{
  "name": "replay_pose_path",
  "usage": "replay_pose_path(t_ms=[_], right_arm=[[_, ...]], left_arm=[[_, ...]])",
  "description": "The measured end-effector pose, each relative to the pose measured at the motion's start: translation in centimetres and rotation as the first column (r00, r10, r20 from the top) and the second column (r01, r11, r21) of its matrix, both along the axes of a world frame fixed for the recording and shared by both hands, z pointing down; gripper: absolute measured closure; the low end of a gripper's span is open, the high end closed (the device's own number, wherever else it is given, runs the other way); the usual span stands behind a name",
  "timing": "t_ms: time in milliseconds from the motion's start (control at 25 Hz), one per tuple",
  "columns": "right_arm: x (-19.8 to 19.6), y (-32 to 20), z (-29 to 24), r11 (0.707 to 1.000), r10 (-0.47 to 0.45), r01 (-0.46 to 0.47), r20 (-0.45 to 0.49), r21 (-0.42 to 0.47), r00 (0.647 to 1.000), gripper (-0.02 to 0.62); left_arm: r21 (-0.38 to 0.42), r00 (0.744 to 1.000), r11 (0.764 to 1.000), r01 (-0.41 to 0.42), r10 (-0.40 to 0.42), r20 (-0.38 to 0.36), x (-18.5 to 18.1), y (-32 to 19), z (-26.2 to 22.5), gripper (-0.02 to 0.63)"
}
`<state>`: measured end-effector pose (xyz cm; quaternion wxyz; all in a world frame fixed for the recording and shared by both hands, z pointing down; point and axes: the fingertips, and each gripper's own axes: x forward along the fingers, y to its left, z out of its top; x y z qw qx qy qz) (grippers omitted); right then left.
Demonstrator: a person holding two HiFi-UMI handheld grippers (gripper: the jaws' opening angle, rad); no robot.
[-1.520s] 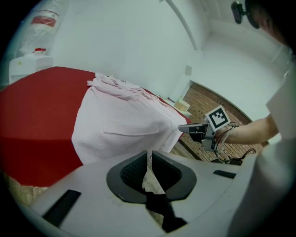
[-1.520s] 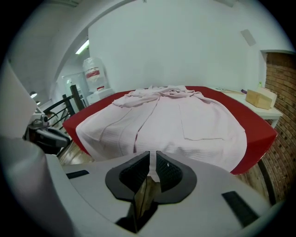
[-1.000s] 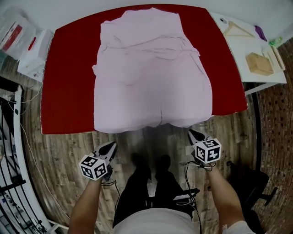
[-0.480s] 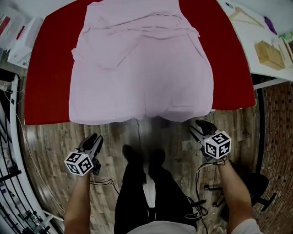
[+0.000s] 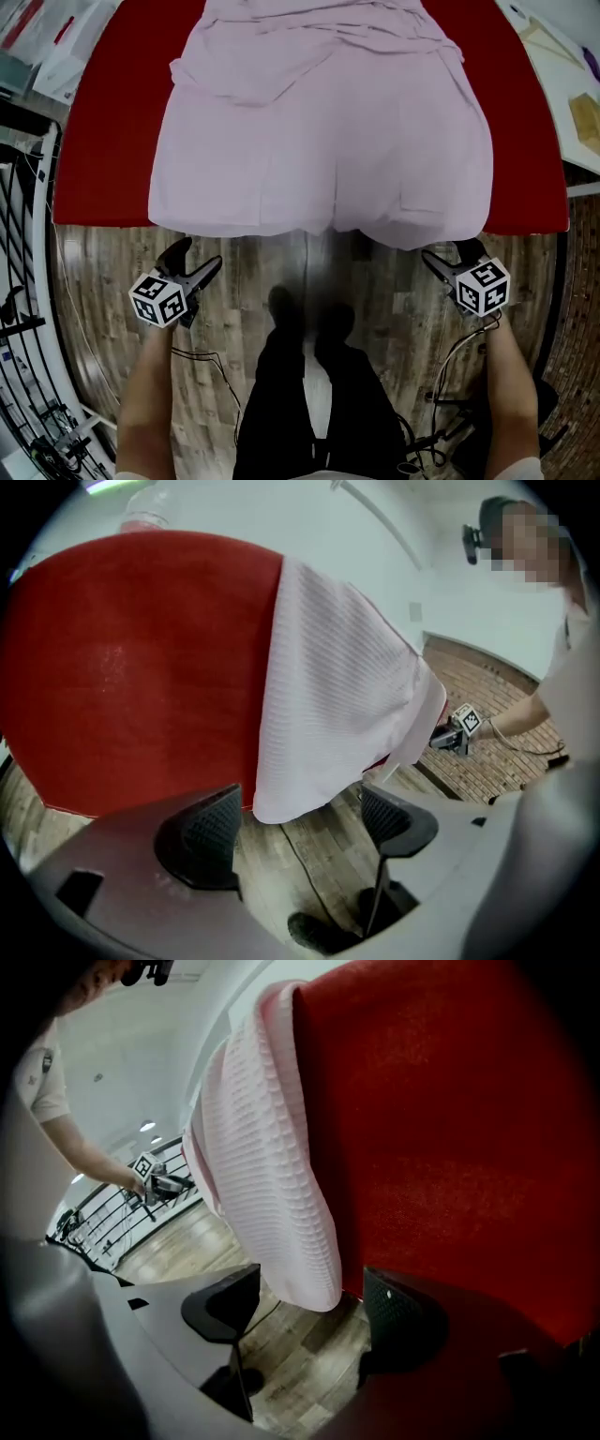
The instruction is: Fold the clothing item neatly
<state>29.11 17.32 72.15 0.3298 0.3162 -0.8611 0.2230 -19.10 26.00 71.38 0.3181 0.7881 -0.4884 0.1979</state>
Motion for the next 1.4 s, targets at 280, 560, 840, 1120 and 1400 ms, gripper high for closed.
replay_pose_path(t_ms=[280,560,840,1120,1400], right_arm=[[-1.5,-0.3,0.9,0.985,-0.17,0.171,-0.057,0.009,0.984,0.259],[-3.2,-1.3,2.9,0.956,-0.292,0.293,-0.114,-0.004,0.95,0.258],[-4.8,-2.0,5.3,0.95,-0.311,0.31,-0.123,-0.031,0.942,0.259],[-6.3,-3.0,6.0,0.969,-0.249,0.246,-0.085,-0.037,0.965,0.261],[-7.9,-0.5,5.7,0.975,-0.206,0.204,-0.006,-0.085,0.979,0.267]], left_arm=[[-0.023,0.985,0.987,-0.161,0.162,0.063,-0.3,-1.6,1.8,0.23],[-0.066,0.96,0.969,-0.24,0.247,0.135,-0.8,-3.8,3.6,0.23],[-0.096,0.928,0.937,-0.335,0.346,0.137,1.8,-5.3,5.2,0.23],[-0.1,0.943,0.951,-0.293,0.305,0.136,2.0,-6.4,6.5,0.235],[-0.078,0.965,0.964,-0.255,0.259,0.037,4.3,-5.0,6.1,0.548]])
